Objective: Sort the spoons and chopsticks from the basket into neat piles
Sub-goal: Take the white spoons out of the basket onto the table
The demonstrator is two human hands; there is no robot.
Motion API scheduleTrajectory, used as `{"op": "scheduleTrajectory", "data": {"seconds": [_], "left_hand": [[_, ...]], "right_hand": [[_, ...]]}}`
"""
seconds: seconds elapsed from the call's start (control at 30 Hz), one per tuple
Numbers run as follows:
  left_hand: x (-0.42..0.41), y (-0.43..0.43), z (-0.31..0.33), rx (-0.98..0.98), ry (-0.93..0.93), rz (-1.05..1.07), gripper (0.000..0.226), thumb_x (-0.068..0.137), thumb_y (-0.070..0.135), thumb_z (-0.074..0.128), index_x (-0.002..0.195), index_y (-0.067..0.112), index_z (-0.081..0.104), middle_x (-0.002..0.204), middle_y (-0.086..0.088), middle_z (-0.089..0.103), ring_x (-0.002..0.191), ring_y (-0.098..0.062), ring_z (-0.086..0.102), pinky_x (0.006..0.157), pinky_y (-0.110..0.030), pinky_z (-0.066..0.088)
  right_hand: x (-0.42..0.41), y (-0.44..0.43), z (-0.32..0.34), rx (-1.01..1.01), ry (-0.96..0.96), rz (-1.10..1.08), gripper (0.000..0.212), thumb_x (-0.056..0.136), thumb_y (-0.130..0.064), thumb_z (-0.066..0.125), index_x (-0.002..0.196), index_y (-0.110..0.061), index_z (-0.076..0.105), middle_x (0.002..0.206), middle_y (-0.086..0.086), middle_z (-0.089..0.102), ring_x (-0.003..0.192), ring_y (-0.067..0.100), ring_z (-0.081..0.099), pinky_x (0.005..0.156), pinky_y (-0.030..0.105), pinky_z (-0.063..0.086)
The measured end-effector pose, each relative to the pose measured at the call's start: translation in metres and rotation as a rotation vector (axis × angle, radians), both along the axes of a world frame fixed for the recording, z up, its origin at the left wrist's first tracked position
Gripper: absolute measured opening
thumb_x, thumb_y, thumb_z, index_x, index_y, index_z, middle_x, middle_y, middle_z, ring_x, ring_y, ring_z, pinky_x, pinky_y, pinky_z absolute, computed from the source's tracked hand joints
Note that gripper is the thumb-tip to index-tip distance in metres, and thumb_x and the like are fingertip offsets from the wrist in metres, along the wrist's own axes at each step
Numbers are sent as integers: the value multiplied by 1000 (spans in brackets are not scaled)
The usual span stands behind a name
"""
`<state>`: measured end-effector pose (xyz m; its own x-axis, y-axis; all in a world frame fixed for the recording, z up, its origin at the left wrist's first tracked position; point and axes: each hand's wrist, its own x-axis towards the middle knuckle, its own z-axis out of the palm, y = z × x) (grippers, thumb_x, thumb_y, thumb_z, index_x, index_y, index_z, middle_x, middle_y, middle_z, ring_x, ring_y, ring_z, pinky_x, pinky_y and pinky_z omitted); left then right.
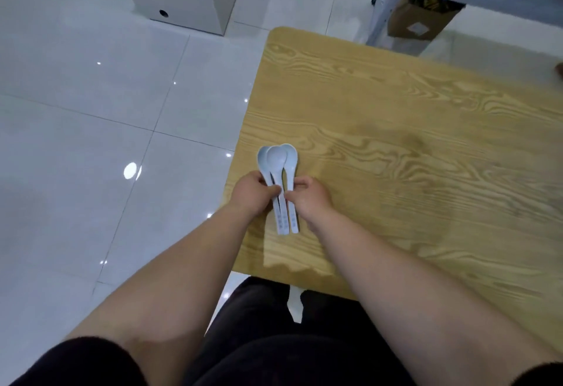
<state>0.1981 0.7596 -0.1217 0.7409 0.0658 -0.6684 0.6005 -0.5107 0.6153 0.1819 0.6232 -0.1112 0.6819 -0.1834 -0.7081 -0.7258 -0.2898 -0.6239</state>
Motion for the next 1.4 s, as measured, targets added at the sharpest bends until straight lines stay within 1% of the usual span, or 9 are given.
{"op": "scheduleTrajectory", "data": {"seconds": [0.13,0.3,0.43,0.7,0.8,0.97,1.07,1.2,1.4], "left_hand": [[7,7,3,147,-88,-94,27,86,31,71,105,17,58,90,7,63,80,-13,61,60,-25,41],[-3,18,6,179,-138,-81,52,82,23,75,125,14,48,99,4,59,83,-12,59,63,-23,42],[-9,22,4,190,-188,-238,51,87,22,68,132,19,46,120,-1,54,99,-19,60,81,-32,49],[-5,21,12,226,-188,-390,35,84,30,63,117,23,58,113,3,58,91,-17,62,79,-38,56],[-6,25,19,262,-194,-432,38,89,31,59,126,23,60,118,1,62,102,-19,62,85,-36,54],[-27,28,51,178,-299,-482,42,94,29,59,136,28,57,130,7,60,119,-11,56,94,-24,42],[-51,13,78,-7,-310,-499,31,92,25,61,122,34,66,116,19,66,110,0,60,97,-26,48],[-86,-32,112,-231,-245,-580,22,93,12,64,104,31,69,95,12,71,92,-3,66,86,-23,52],[-137,-147,140,-323,-280,-845,22,94,9,63,101,28,69,93,9,68,88,-8,64,78,-17,49]], "right_hand": [[5,-1,2,-171,-61,128,21,89,-15,69,102,-26,57,84,-14,65,77,7,63,61,22,42],[1,1,0,-268,-111,206,38,90,-18,66,124,-26,52,110,-2,65,101,20,62,87,39,53],[-3,2,2,-274,-130,241,42,92,-20,64,131,-27,50,109,-2,63,98,21,63,85,39,52],[-4,-9,8,-249,-94,353,51,95,-30,59,144,-30,43,132,4,56,117,22,59,94,44,53],[-7,-18,17,-271,-51,384,53,95,-32,56,146,-27,45,136,3,57,119,22,58,93,35,48],[-54,-63,62,-170,-85,285,48,95,-31,59,143,-27,53,139,-3,57,126,10,53,94,25,40],[-109,-100,93,-152,-118,211,38,97,-30,62,134,-25,60,134,-9,60,120,2,55,100,25,46],[-200,-145,128,-126,-153,-105,19,96,-20,65,114,-25,68,110,-16,67,97,-13,60,80,7,47],[-331,-208,147,-139,-222,-469,17,93,-16,67,99,-31,72,98,-17,72,91,-9,64,76,10,46]]}}
